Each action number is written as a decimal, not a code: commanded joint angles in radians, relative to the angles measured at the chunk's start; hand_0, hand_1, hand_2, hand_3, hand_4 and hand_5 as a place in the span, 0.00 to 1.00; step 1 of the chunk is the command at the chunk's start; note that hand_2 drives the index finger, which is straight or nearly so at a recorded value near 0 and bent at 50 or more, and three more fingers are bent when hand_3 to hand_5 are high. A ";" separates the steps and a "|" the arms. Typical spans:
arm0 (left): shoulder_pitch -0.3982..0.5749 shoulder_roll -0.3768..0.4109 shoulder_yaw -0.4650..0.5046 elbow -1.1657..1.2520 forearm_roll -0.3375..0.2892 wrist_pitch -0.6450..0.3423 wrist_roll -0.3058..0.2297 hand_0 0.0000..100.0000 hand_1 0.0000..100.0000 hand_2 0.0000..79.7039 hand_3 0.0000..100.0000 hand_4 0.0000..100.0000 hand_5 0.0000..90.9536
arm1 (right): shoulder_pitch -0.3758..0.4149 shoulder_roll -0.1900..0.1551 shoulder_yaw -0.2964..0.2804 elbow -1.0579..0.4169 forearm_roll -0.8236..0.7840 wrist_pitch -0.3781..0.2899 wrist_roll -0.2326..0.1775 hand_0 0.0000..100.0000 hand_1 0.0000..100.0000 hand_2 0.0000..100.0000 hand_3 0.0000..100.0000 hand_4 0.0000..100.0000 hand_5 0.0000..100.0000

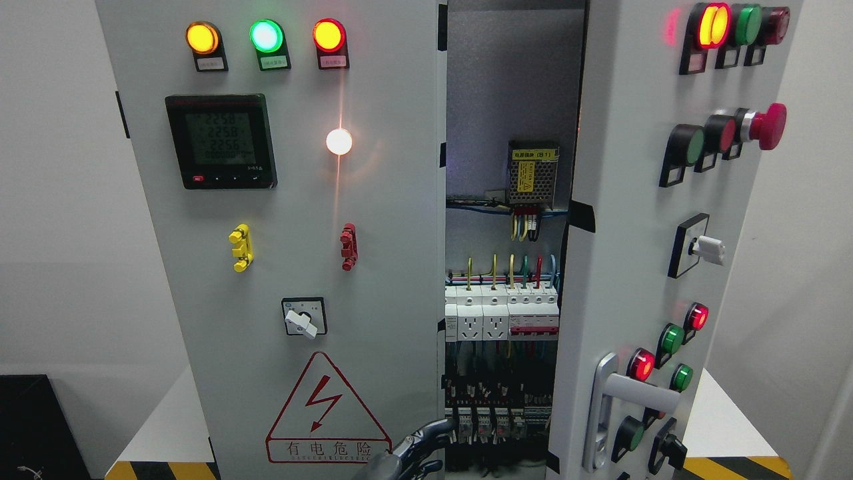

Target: Open door with both hands

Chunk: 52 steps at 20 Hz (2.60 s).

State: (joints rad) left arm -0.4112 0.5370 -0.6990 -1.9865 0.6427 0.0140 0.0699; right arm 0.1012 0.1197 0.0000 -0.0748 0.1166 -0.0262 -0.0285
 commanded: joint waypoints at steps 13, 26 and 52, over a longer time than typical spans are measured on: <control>-0.382 0.069 -0.036 -0.035 0.284 0.037 0.001 0.00 0.00 0.00 0.00 0.00 0.00 | 0.000 0.000 0.015 0.001 0.000 0.000 -0.001 0.19 0.00 0.00 0.00 0.00 0.00; -0.475 -0.084 -0.037 -0.032 0.361 0.109 0.005 0.00 0.00 0.00 0.00 0.00 0.00 | 0.000 0.000 0.017 0.000 0.000 0.000 -0.001 0.19 0.00 0.00 0.00 0.00 0.00; -0.523 -0.236 -0.082 -0.006 0.357 0.158 0.005 0.00 0.00 0.00 0.00 0.00 0.00 | 0.000 0.000 0.015 0.000 0.000 0.000 -0.001 0.19 0.00 0.00 0.00 0.00 0.00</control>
State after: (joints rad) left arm -0.9325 0.3429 -0.7626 -2.0004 1.0003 0.1673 0.0748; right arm 0.1012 0.1196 0.0000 -0.0745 0.1166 -0.0262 -0.0285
